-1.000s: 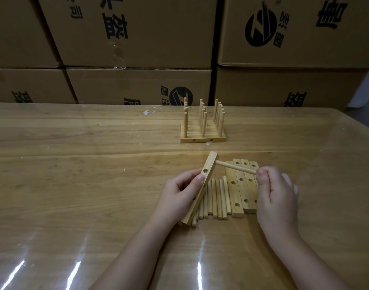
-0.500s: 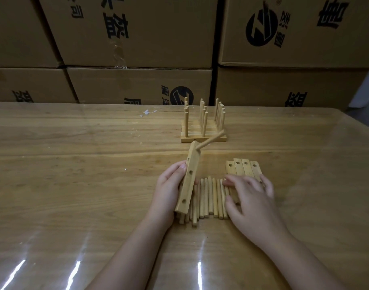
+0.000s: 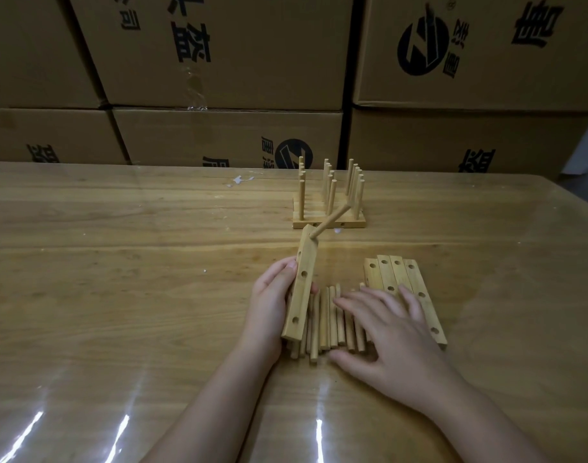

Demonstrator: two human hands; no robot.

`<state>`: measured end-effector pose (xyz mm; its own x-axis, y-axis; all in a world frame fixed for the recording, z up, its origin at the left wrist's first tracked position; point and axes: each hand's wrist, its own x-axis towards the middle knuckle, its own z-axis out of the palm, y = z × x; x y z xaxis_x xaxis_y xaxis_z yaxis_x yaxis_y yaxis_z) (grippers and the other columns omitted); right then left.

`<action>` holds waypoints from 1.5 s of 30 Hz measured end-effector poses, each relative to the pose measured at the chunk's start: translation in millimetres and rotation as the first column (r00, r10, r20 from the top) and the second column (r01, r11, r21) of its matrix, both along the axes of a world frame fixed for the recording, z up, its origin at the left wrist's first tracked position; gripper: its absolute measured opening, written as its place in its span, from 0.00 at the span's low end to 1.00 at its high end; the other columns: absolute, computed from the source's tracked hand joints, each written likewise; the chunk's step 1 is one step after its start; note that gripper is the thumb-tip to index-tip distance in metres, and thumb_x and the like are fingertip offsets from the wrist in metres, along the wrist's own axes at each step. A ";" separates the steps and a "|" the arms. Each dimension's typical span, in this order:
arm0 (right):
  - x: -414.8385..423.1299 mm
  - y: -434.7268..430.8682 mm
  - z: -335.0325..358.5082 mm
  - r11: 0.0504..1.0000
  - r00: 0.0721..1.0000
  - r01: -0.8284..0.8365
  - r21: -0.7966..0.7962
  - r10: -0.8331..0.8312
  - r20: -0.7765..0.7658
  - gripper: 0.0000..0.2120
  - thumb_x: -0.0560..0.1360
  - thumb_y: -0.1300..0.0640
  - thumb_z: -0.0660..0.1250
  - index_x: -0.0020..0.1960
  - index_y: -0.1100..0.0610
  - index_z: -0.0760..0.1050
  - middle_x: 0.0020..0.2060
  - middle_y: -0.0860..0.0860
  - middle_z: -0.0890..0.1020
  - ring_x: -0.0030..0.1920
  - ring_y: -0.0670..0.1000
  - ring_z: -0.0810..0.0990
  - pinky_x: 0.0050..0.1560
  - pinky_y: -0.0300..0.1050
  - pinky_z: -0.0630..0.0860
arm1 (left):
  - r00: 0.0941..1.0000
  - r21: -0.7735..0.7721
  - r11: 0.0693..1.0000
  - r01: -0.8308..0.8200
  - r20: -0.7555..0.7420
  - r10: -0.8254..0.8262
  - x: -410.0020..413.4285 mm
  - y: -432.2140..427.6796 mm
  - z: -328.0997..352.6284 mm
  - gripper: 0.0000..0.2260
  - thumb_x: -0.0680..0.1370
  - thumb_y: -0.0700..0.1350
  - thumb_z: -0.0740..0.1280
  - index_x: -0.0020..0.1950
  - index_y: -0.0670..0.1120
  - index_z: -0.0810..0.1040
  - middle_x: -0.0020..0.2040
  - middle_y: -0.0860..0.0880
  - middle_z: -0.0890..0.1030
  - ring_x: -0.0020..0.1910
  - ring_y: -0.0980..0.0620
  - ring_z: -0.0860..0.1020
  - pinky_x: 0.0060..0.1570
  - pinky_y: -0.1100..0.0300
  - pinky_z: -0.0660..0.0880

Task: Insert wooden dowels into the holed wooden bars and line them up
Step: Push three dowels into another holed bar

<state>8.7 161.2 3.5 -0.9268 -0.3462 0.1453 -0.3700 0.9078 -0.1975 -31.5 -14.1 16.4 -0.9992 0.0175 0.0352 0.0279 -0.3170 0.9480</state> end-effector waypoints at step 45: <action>-4.0 -1.5 3.7 0.281 0.984 0.074 -0.957 -0.174 0.025 0.13 0.72 0.64 0.69 0.44 0.45 0.78 0.40 0.49 0.81 0.39 0.48 0.82 0.39 0.37 0.79 | 0.996 -0.073 0.993 0.088 0.031 -0.086 2.1 2.4 -1.4 0.10 0.81 0.43 0.59 0.54 0.44 0.80 0.34 0.46 0.82 0.33 0.54 0.80 0.33 0.64 0.76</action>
